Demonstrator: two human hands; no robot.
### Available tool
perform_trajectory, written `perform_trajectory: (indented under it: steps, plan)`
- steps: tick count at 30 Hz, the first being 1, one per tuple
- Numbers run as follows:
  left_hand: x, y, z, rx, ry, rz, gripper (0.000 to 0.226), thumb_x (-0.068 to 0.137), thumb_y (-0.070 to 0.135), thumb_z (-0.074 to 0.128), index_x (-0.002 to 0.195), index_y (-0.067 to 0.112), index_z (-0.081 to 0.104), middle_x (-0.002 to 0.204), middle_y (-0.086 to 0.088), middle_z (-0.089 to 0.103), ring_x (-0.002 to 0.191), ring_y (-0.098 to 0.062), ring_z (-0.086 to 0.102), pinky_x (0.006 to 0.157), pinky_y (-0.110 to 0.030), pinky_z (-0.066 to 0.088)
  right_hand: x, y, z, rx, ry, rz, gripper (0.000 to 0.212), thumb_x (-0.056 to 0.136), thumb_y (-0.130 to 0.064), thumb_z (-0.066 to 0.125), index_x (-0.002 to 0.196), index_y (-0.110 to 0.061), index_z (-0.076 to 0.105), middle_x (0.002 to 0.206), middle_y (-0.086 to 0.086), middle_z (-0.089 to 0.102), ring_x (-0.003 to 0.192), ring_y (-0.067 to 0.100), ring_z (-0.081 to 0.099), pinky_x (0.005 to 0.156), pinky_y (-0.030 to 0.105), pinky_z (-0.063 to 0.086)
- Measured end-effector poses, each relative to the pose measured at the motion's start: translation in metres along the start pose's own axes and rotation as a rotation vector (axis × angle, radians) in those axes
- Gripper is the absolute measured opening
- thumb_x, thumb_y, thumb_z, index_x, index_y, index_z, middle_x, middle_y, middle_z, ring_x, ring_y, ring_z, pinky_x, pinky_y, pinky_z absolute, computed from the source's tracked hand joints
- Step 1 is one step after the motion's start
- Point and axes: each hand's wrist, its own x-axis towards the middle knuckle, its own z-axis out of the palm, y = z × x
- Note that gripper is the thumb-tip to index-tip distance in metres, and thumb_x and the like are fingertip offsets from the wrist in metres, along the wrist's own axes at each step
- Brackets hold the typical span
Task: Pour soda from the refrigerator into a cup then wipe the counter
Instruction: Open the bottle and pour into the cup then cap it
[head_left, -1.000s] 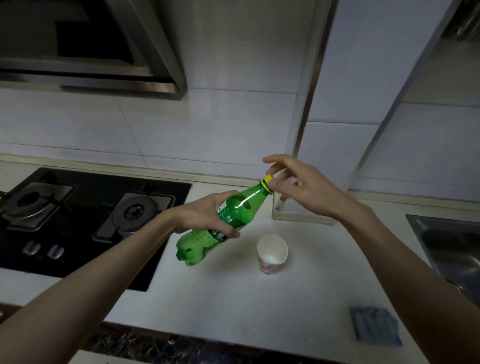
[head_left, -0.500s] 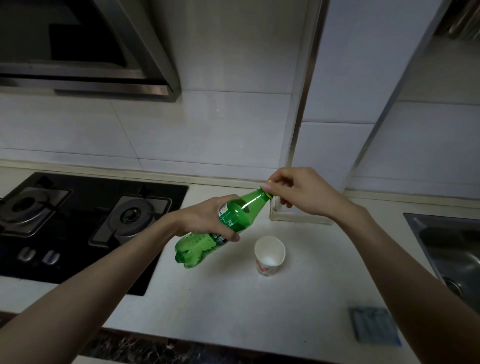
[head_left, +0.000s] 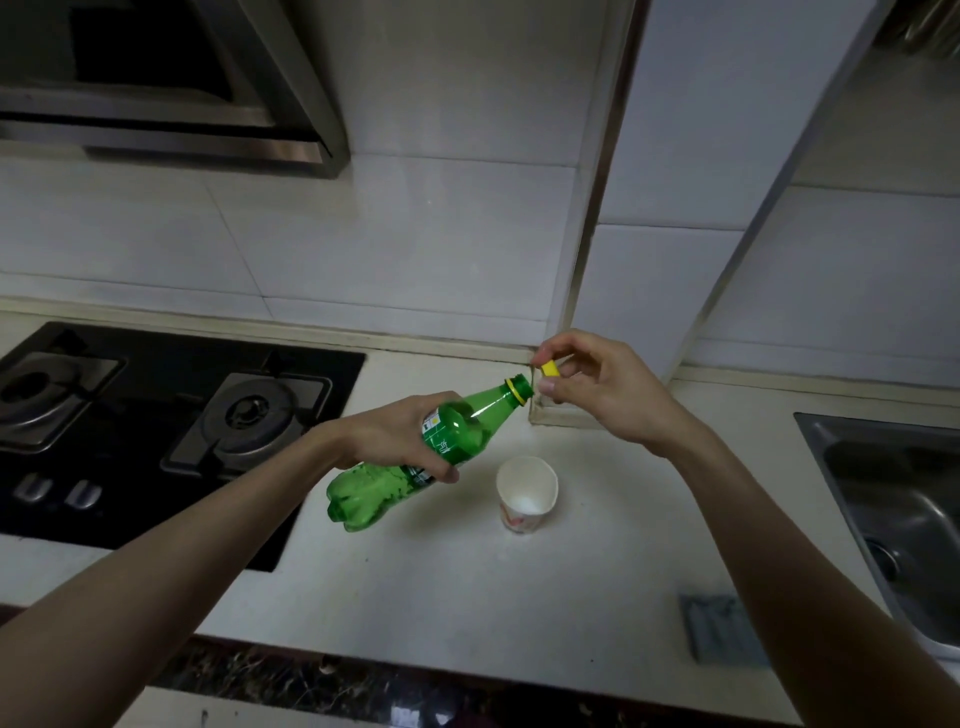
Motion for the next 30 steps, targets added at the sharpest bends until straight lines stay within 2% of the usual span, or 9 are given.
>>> perform_trajectory:
  steps: [3, 4, 7, 10, 13, 18, 21, 25, 30]
  plan:
    - [0.005, -0.015, 0.011, 0.121, 0.029, -0.026, 0.056, 0.064, 0.026, 0.085, 0.109, 0.036, 0.054, 0.101, 0.0, 0.066, 0.093, -0.021, 0.065, 0.082, -0.042, 0.055, -0.005, 0.02, 0.004, -0.021, 0.064, 0.056, 0.015, 0.086, -0.01, 0.07, 0.099, -0.018, 0.067, 0.083, 0.023, 0.059, 0.074, 0.015, 0.059, 0.074, 0.026, 0.051]
    - [0.007, -0.02, 0.016, 0.165, 0.035, -0.035, 0.057, 0.064, 0.028, 0.084, 0.11, 0.036, 0.052, 0.102, 0.0, 0.065, 0.094, -0.021, 0.064, 0.082, -0.04, 0.054, -0.007, 0.027, 0.006, -0.022, 0.078, 0.08, 0.015, 0.086, -0.01, 0.07, 0.099, -0.016, 0.067, 0.082, 0.023, 0.061, 0.072, 0.014, 0.06, 0.071, 0.023, 0.052]
    - [0.011, -0.035, 0.028, 0.264, 0.022, -0.069, 0.061, 0.065, 0.028, 0.084, 0.115, 0.032, 0.049, 0.103, -0.002, 0.064, 0.093, -0.023, 0.061, 0.079, -0.034, 0.051, -0.014, 0.049, 0.013, -0.013, 0.096, 0.162, 0.013, 0.088, -0.01, 0.068, 0.1, -0.014, 0.066, 0.086, 0.005, 0.066, 0.07, 0.008, 0.062, 0.069, 0.02, 0.054]
    - [0.014, -0.047, 0.036, 0.319, 0.016, -0.106, 0.066, 0.064, 0.031, 0.084, 0.12, 0.028, 0.049, 0.105, -0.005, 0.065, 0.095, -0.026, 0.061, 0.082, -0.037, 0.052, -0.021, 0.071, 0.018, -0.043, 0.103, 0.247, 0.014, 0.088, -0.013, 0.069, 0.102, -0.013, 0.067, 0.093, 0.0, 0.067, 0.072, 0.011, 0.065, 0.07, 0.022, 0.057]
    - [0.016, -0.055, 0.041, 0.35, 0.016, -0.142, 0.066, 0.063, 0.032, 0.082, 0.119, 0.026, 0.049, 0.104, -0.008, 0.066, 0.095, -0.029, 0.062, 0.082, -0.04, 0.053, -0.029, 0.088, 0.023, -0.079, 0.089, 0.306, 0.013, 0.087, -0.017, 0.069, 0.1, -0.018, 0.067, 0.097, 0.001, 0.068, 0.073, 0.016, 0.067, 0.075, 0.03, 0.058]
    - [0.02, -0.059, 0.047, 0.415, -0.023, -0.188, 0.065, 0.067, 0.029, 0.083, 0.121, 0.021, 0.048, 0.101, -0.006, 0.065, 0.091, -0.028, 0.062, 0.074, -0.035, 0.049, -0.039, 0.103, 0.025, -0.089, 0.091, 0.36, 0.012, 0.087, -0.018, 0.069, 0.099, -0.018, 0.068, 0.093, 0.003, 0.068, 0.07, 0.016, 0.067, 0.08, 0.037, 0.056]
    - [0.021, -0.061, 0.05, 0.46, -0.037, -0.207, 0.063, 0.066, 0.032, 0.082, 0.118, 0.024, 0.048, 0.094, -0.002, 0.062, 0.084, -0.025, 0.059, 0.067, -0.029, 0.044, -0.043, 0.106, 0.025, -0.1, 0.088, 0.38, 0.013, 0.088, -0.017, 0.068, 0.101, -0.017, 0.067, 0.092, 0.003, 0.068, 0.071, 0.017, 0.067, 0.08, 0.037, 0.056]
    - [0.022, -0.061, 0.053, 0.508, -0.042, -0.223, 0.062, 0.064, 0.034, 0.082, 0.116, 0.024, 0.048, 0.088, 0.001, 0.06, 0.081, -0.024, 0.057, 0.066, -0.028, 0.043, -0.046, 0.108, 0.024, -0.093, 0.091, 0.394, 0.014, 0.088, -0.017, 0.068, 0.102, -0.015, 0.067, 0.092, 0.003, 0.067, 0.072, 0.018, 0.066, 0.079, 0.035, 0.057]
    - [0.023, -0.057, 0.055, 0.529, -0.054, -0.229, 0.061, 0.065, 0.033, 0.081, 0.116, 0.024, 0.048, 0.091, 0.001, 0.06, 0.082, -0.024, 0.057, 0.067, -0.029, 0.045, -0.05, 0.11, 0.021, -0.089, 0.095, 0.399, 0.014, 0.088, -0.017, 0.068, 0.103, -0.015, 0.067, 0.091, 0.004, 0.067, 0.07, 0.017, 0.066, 0.075, 0.031, 0.056]
